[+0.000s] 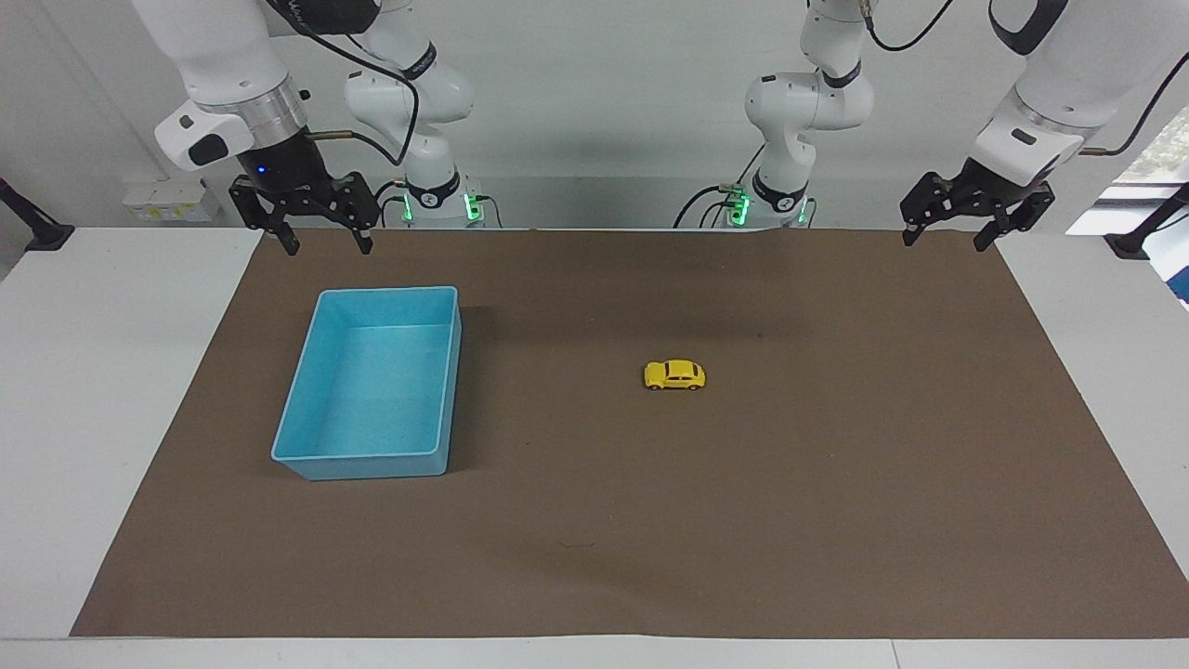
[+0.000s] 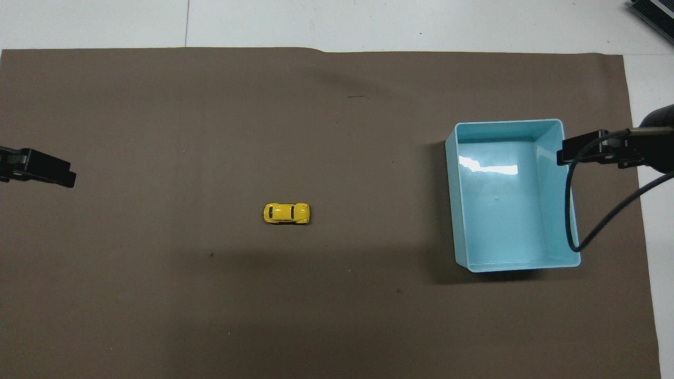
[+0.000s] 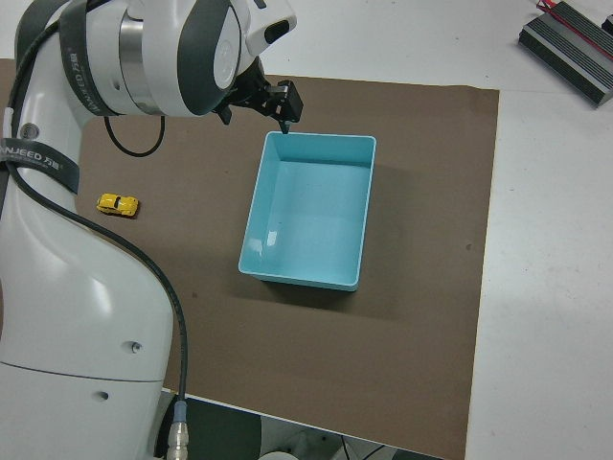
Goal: Wind up and store yellow beetle car
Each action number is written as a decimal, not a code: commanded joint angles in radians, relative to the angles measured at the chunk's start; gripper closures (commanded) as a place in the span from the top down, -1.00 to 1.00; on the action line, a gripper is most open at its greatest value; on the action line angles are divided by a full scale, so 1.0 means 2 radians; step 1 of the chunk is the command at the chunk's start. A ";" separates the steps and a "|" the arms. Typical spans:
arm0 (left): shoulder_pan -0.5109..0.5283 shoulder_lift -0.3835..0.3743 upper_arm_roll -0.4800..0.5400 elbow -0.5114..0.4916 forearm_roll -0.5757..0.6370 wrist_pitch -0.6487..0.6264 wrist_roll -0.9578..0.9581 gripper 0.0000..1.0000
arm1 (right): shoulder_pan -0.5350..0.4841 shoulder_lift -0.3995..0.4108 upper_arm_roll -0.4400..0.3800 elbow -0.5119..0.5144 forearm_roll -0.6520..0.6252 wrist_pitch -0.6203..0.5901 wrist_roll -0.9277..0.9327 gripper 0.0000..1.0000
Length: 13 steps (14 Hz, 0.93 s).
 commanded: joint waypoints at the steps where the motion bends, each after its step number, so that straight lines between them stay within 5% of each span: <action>1: -0.001 -0.014 0.002 -0.016 -0.005 0.000 0.059 1.00 | -0.005 -0.005 0.003 -0.003 0.009 -0.001 0.007 1.00; 13: -0.001 -0.008 0.002 -0.041 -0.001 0.013 0.344 1.00 | -0.005 -0.005 0.002 -0.003 0.009 -0.001 0.008 1.00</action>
